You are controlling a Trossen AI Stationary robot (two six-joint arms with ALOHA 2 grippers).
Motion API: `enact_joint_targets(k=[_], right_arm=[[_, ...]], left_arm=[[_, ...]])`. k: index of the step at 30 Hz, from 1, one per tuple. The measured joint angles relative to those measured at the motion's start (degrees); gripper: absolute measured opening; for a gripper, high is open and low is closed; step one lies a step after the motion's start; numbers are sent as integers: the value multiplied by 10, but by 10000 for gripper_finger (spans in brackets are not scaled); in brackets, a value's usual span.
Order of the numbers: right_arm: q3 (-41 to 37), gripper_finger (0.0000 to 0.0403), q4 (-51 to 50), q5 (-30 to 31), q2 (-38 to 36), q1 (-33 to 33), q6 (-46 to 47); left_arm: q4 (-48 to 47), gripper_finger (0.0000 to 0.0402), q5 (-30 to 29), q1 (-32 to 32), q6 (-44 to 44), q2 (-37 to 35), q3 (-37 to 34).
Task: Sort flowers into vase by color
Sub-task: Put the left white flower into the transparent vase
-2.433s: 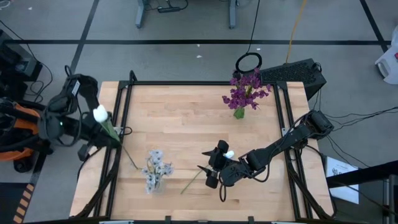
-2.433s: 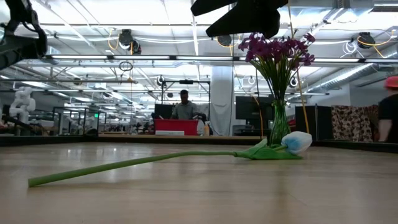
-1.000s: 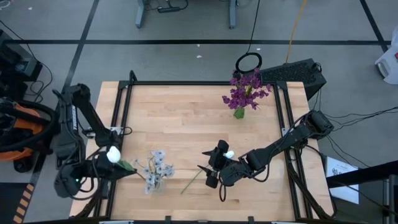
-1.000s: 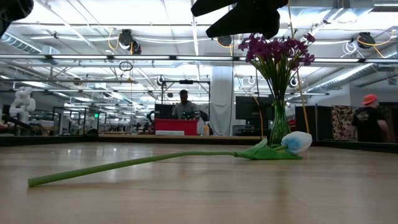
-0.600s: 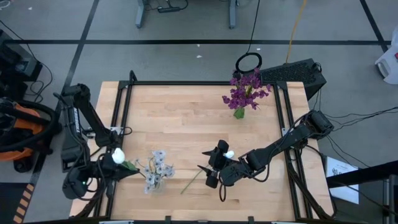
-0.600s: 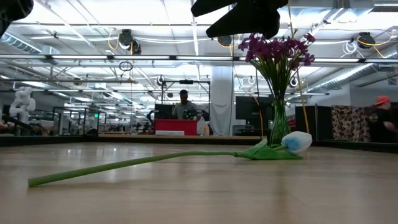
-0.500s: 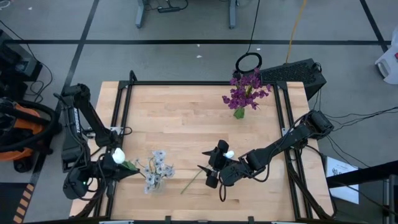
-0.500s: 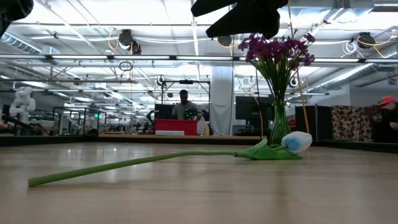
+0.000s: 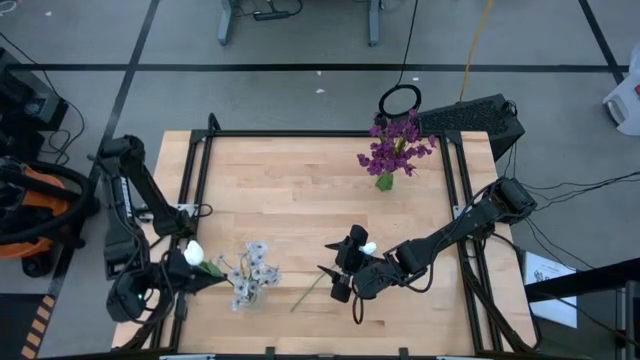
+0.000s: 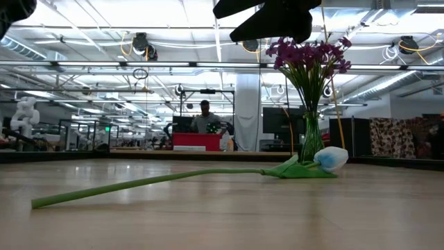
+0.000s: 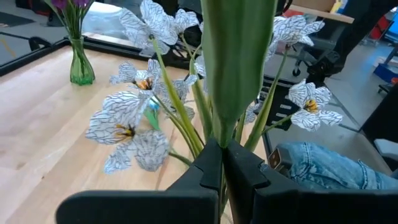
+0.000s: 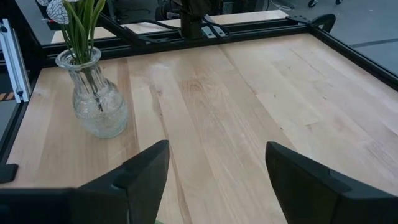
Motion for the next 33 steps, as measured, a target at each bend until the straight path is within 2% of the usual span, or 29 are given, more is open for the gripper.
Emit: enact_joint_targets(k=[8,28,33], right_arm=[[0,258,0,0,0,0,0],[0,258,0,0,0,0,0],[0,258,0,0,0,0,0]], left_arm=[[21,11,-30,0,3,30,0],[70,11,-32,29,-10,122,0],[91,11,-14,40,-15,129,0]])
